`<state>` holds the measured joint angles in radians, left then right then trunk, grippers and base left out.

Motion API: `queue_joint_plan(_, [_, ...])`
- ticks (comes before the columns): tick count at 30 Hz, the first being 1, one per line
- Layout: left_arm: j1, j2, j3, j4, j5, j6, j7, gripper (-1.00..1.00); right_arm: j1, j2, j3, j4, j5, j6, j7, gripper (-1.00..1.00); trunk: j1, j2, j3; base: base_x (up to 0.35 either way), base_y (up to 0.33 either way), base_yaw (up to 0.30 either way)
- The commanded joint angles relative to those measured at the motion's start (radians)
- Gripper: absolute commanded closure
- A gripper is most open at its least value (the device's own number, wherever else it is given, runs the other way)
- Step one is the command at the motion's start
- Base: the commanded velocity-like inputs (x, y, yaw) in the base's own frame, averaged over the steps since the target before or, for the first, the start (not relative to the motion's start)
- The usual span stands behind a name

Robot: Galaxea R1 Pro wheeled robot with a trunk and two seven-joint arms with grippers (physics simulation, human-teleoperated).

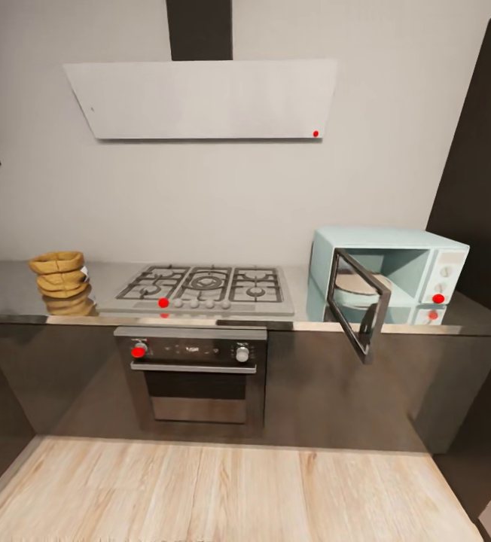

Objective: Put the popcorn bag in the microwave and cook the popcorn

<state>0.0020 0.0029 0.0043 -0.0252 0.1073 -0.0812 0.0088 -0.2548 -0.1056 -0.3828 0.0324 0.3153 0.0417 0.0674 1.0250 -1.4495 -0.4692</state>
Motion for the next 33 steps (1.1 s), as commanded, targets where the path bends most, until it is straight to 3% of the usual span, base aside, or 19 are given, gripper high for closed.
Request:
queue_joint_plan(1, [0.0,0.0,-0.001,-0.001,0.009,-0.002,0.0,-1.0,0.0,0.001,-0.008,0.001,0.009,0.001,0.002,-1.0,0.0,0.0,-0.001,0.0,0.0,0.269])
queue_joint_plan(8, [0.0,0.0,-0.001,-0.001,0.012,-0.002,0.0,-1.0,0.03,0.024,0.003,0.001,0.024,-0.001,0.002,-1.0,0.0,0.0,-0.001,0.0,0.0,0.273])
queue_joint_plan(12, [0.001,0.001,-0.002,-0.002,0.057,-0.002,0.0,-1.0,0.049,0.039,0.003,0.001,0.105,-0.008,-0.002,-1.0,0.0,0.0,-0.001,0.0,0.0,0.274])
queue_joint_plan(14, [0.0,0.001,-0.003,-0.002,0.079,-0.002,0.0,-1.0,0.05,0.043,0.003,0.001,0.12,-0.013,-0.004,-1.0,0.0,0.0,-0.001,0.0,0.0,0.274])
queue_joint_plan(33, [0.0,-0.012,-0.003,-0.004,0.089,-0.003,0.002,-1.0,0.051,0.039,0.002,0.001,0.125,-0.029,-0.006,-1.0,0.0,0.0,-0.001,0.0,0.0,0.274])
